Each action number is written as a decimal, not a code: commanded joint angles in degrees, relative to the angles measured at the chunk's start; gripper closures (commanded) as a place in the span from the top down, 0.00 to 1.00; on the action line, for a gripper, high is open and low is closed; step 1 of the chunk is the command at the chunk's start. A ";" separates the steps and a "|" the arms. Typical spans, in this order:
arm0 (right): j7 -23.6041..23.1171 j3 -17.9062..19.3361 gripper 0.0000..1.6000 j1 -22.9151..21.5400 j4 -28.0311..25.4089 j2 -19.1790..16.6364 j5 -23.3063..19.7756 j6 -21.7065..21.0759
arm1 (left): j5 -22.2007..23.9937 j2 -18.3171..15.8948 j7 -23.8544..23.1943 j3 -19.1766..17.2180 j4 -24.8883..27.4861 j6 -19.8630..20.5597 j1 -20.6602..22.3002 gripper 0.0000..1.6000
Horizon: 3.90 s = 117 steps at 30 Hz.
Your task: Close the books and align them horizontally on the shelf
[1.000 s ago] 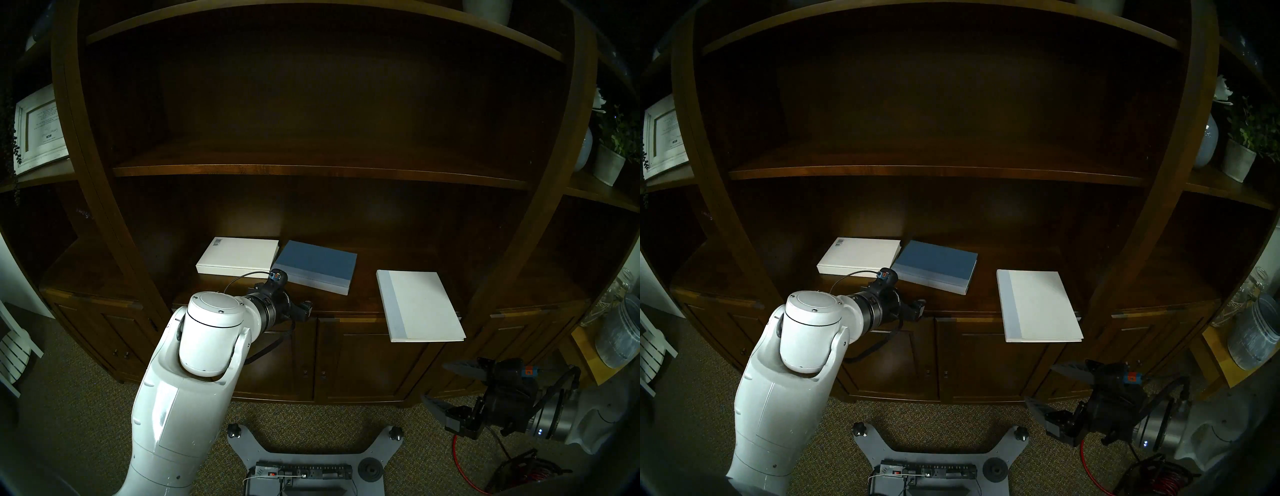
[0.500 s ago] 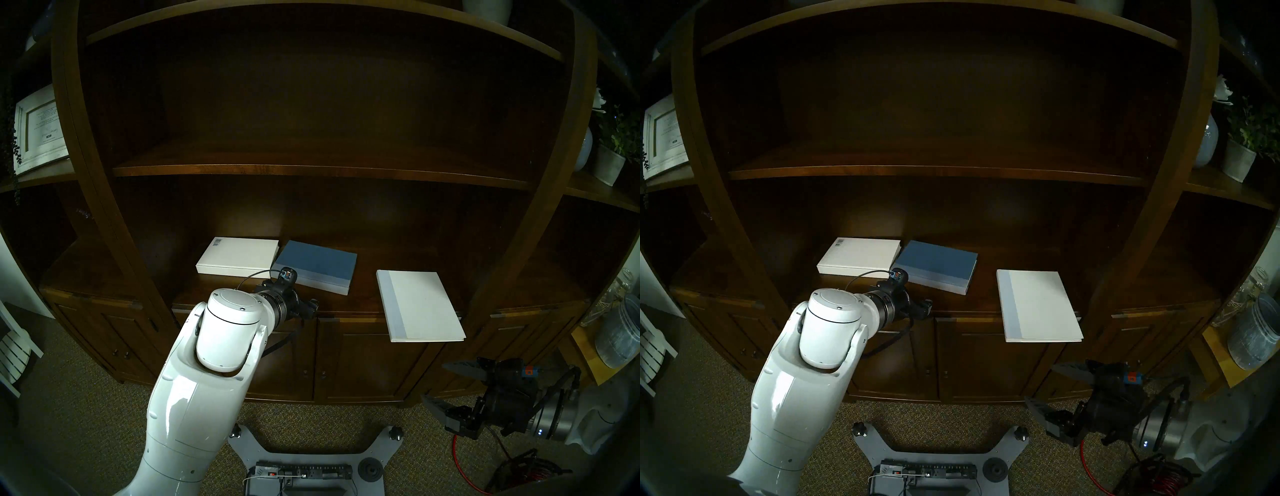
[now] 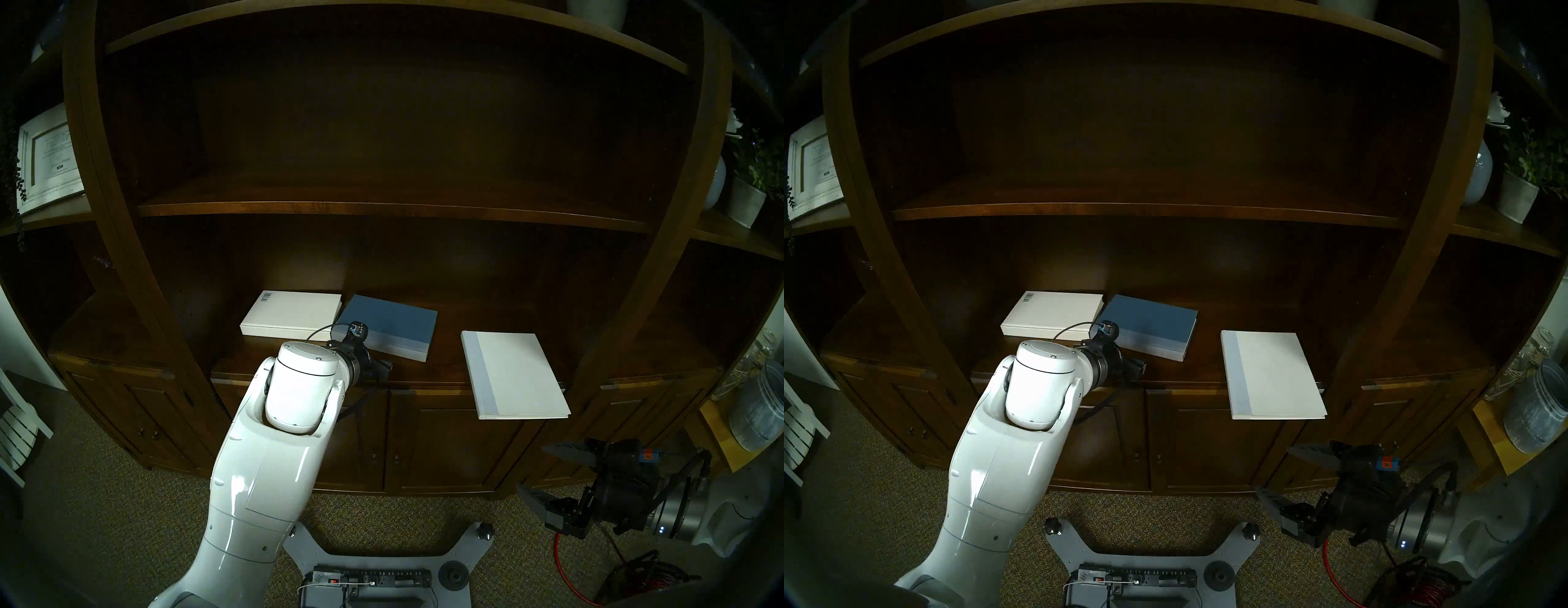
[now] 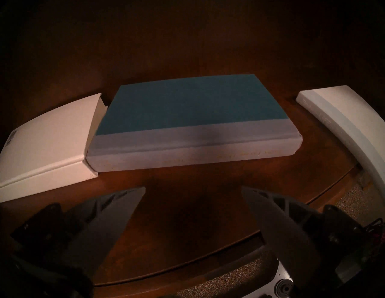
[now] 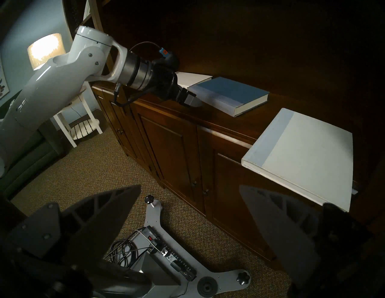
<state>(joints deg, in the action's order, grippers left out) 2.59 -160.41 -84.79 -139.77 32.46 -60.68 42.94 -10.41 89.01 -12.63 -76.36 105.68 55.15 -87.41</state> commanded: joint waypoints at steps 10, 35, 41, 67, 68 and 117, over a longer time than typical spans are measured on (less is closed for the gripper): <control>0.12 -0.04 1.00 -0.44 -0.23 -0.11 0.12 0.99 | -0.53 4.89 2.84 1.57 -8.96 -0.15 10.29 1.00; 0.23 -0.05 1.00 -0.44 -0.23 -0.14 0.23 0.95 | 2.67 10.62 9.02 0.20 -21.34 -0.15 18.86 1.00; 0.25 -0.05 1.00 -0.43 -0.23 -0.15 0.25 0.93 | 2.88 12.56 11.99 -0.62 -25.40 -0.79 21.12 1.00; 0.28 0.06 1.00 -0.22 -0.23 -0.12 0.29 0.20 | 5.66 8.58 9.79 -1.57 -13.63 -0.15 17.23 1.00; 0.29 0.06 1.00 -0.21 -0.23 -0.12 0.29 0.19 | 5.81 8.26 9.51 -1.77 -13.43 -0.15 16.99 1.00; 0.38 -0.06 1.00 -0.44 -0.23 -0.20 0.39 0.90 | 17.59 -17.15 -25.19 -1.19 10.90 -0.15 9.30 1.00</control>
<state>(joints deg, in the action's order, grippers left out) 2.93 -160.47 -84.80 -139.77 32.35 -60.31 42.89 5.82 77.02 -31.71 -79.76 115.75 55.12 -82.28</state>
